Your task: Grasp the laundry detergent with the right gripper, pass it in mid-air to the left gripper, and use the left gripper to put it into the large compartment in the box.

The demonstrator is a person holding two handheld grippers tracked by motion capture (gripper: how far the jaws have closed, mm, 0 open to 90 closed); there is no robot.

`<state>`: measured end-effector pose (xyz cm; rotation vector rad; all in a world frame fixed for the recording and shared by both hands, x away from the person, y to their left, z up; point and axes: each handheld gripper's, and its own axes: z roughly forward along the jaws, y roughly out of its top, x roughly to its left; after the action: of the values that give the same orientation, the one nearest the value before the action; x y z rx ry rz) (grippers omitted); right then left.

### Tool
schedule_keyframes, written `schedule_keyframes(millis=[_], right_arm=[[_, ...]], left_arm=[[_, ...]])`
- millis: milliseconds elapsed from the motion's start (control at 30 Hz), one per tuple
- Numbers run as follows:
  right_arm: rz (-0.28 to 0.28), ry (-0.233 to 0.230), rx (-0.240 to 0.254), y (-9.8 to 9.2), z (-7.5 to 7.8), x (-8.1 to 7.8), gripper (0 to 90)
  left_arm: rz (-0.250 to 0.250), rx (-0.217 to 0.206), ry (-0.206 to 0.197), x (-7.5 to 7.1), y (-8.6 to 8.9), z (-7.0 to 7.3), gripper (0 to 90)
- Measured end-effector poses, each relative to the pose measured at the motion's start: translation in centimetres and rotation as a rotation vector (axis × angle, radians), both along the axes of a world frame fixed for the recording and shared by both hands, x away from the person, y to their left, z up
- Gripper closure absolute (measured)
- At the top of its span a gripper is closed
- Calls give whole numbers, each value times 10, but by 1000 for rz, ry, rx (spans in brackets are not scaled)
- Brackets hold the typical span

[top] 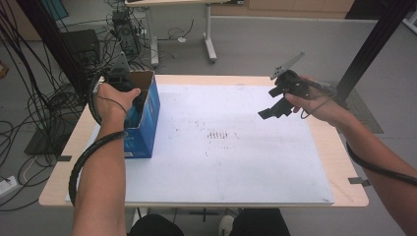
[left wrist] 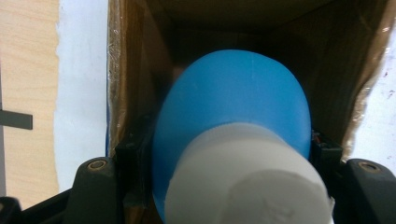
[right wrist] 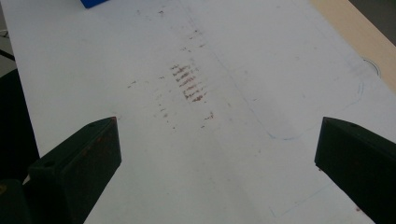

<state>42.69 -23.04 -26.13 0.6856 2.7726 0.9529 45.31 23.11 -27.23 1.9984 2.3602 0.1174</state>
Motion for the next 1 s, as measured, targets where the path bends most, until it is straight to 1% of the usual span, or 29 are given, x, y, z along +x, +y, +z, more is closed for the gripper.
schedule_keyframes(millis=[167, 200, 300, 433, 867, 1000], right_arm=[[2, 0, 1, 2, 0, 0, 3], [3, 0, 0, 2, 0, 0, 3], [4, 1, -3, 3, -1, 0, 3], [2, -2, 2, 4, -1, 0, 3], [-1, 3, 0, 3, -3, 2, 3], [-1, 1, 2, 3, -3, 2, 3]], left_arm=[[-10, 6, 14, 0, -2, -7, 355], [-10, 10, 8, 0, -2, -7, 354], [-19, 6, 24, 0, -2, -7, 354], [-19, 6, 17, 1, -2, -8, 353], [-21, 9, 25, 3, -3, -8, 351], [-19, 11, 21, 3, -3, -9, 350]])
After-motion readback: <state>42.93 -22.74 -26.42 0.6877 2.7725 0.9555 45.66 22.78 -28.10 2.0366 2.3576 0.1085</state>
